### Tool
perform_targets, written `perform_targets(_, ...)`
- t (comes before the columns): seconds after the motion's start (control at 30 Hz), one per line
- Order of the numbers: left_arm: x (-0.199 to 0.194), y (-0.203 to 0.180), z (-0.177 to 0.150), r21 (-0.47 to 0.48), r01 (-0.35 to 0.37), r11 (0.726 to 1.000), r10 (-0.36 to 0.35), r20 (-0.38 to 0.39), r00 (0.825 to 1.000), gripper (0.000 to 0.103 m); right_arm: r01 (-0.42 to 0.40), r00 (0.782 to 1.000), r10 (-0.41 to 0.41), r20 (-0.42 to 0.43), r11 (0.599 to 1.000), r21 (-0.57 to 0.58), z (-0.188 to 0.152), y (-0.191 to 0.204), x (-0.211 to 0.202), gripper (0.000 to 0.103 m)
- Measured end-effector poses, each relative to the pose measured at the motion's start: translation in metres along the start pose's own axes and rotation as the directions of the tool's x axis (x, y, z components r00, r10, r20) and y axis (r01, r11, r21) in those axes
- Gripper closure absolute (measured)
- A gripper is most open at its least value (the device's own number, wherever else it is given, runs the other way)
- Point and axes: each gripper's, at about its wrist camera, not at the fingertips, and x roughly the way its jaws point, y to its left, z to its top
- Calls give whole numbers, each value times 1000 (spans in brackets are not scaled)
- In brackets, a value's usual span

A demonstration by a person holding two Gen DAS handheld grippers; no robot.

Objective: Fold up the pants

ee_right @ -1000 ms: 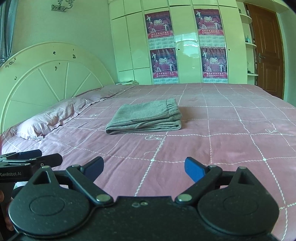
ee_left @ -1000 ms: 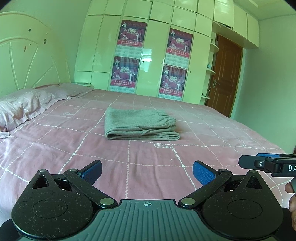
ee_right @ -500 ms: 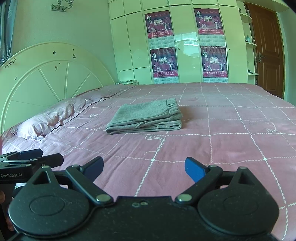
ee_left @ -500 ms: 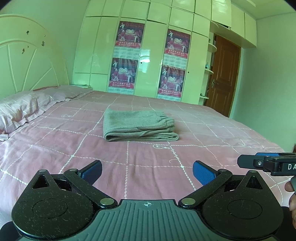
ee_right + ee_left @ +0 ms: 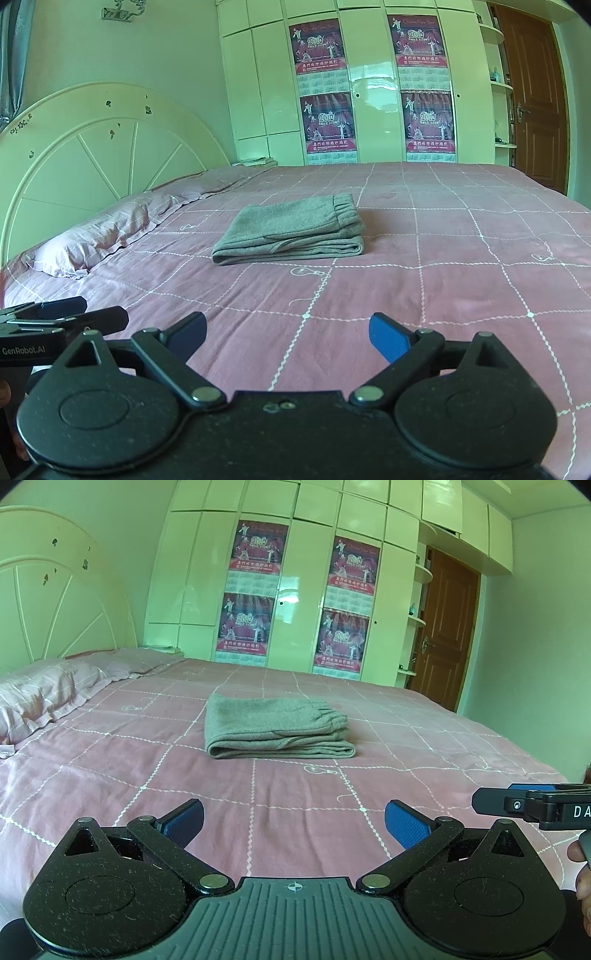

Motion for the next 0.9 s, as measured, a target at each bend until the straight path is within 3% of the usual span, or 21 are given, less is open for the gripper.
perform_targets(0.9, -2, -1, -2, 0, 4, 1000, -4, 9, 1000, 0, 1, 1000, -1, -2, 1000, 4, -2, -2, 2, 14)
